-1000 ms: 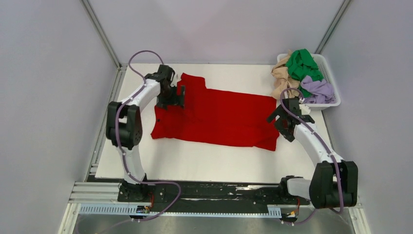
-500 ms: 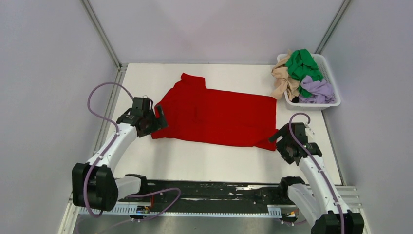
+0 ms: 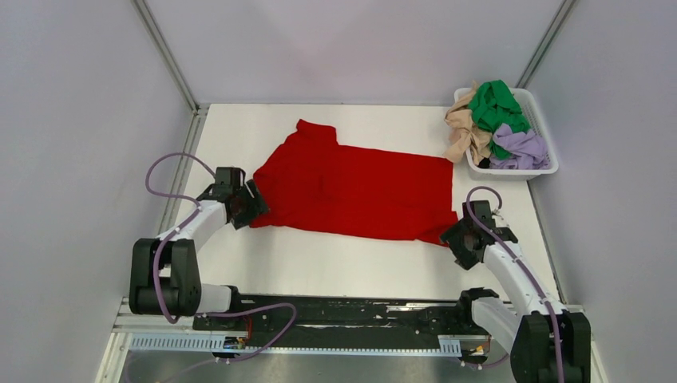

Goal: Fold and stack the t-shirts
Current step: Fold the flattened tshirt in 1/3 of the way

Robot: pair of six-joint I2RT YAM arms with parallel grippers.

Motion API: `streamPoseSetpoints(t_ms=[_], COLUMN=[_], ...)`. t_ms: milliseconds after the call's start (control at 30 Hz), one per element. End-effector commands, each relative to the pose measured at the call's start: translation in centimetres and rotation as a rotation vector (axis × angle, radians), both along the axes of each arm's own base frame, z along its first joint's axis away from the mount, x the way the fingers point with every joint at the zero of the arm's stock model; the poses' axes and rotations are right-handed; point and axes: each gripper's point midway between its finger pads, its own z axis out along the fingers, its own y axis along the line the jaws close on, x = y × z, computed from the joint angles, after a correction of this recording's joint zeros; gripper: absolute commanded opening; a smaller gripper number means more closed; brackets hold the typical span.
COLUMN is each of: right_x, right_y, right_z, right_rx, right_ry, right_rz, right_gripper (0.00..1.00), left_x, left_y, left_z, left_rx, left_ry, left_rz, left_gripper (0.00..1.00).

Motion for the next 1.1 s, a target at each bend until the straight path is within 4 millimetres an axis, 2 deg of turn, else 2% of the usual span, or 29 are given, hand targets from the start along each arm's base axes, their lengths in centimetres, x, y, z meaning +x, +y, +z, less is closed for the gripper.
streamPoseSetpoints(t_ms=[0,67,300,367,400,467,633,700,867,1067], right_x=[1.1,1.3,2.3,2.7,2.9,3.0,3.6,3.9,2.9,1.0], right_y=[0.0,0.2,0.2,0.3,0.3,0.3,-0.3,-0.5,-0.9,-2.3], right_z=[-0.4,-0.6,-0.9,-1.0,-1.2,-1.5,-1.5,-1.1,0.2,1.0], right_rx=[0.010,0.018,0.019,0.020,0.021,0.016,-0.028,-0.040,-0.080,-0.154], right_ry=[-0.038,-0.036,-0.048,-0.048,-0.043,-0.021,-0.003,-0.003,0.086,0.196], right_rz=[-0.028,-0.024,-0.025,-0.019,-0.018,-0.015,-0.001,0.018,0.073,0.090], right_gripper=[0.61,0.56,0.47,0.43,0.40,0.34,0.16,0.01,0.00,0.00], left_x=[2.4,2.8,3.2,3.2,3.2,3.0,2.5,2.2,1.4,-0.1], left_y=[0.3,-0.1,-0.6,-0.7,-0.7,-0.7,0.2,0.8,1.4,2.0], left_z=[-0.3,-0.7,-2.6,-3.0,-3.1,-3.1,-2.0,-1.3,0.7,1.9], left_rx=[-0.045,-0.063,-0.088,-0.090,-0.090,-0.088,-0.039,-0.012,0.015,0.046], left_ry=[-0.064,-0.057,0.003,0.014,0.019,0.024,0.009,0.000,-0.030,-0.038], left_rz=[0.039,0.033,0.012,0.007,0.006,0.005,0.021,0.035,0.055,0.073], left_gripper=[0.69,0.61,0.30,0.20,0.10,0.00,0.00,0.00,0.00,0.00])
